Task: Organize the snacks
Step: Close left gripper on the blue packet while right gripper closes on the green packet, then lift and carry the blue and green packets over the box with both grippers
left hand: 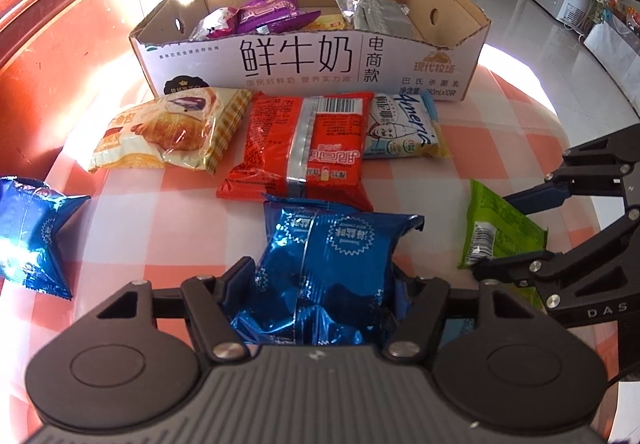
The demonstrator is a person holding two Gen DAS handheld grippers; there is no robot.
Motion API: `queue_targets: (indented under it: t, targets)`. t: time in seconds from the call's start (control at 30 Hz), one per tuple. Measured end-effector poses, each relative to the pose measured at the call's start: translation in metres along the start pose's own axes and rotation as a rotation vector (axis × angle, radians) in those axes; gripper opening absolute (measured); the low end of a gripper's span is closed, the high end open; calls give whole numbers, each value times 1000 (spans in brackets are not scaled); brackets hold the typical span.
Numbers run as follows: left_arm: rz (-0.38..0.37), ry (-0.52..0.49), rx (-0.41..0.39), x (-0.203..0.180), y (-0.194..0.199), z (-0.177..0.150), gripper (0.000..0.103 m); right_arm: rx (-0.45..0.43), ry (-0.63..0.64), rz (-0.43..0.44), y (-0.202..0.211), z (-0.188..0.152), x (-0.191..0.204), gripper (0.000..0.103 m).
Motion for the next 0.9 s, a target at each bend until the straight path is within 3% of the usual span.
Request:
queue_targets:
  t: [0.57,0.9]
  targets:
    - [84,-2,-67,12,17,3,66,-86,-83,-14,13,24,7,52]
    - [161,-33,-166,16,41,22,66,-161,-147,-23,28,42,1,52]
Point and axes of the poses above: each gripper's, at about its wrist camera, not at the fingertips, and y roughly against the way its jaws point, x to its left, z to its top, the point moved 6 cm from there along -y, roughly the way its jaws point, and after that the axes turned 9 degrees about -z, right-handed, at the moved point
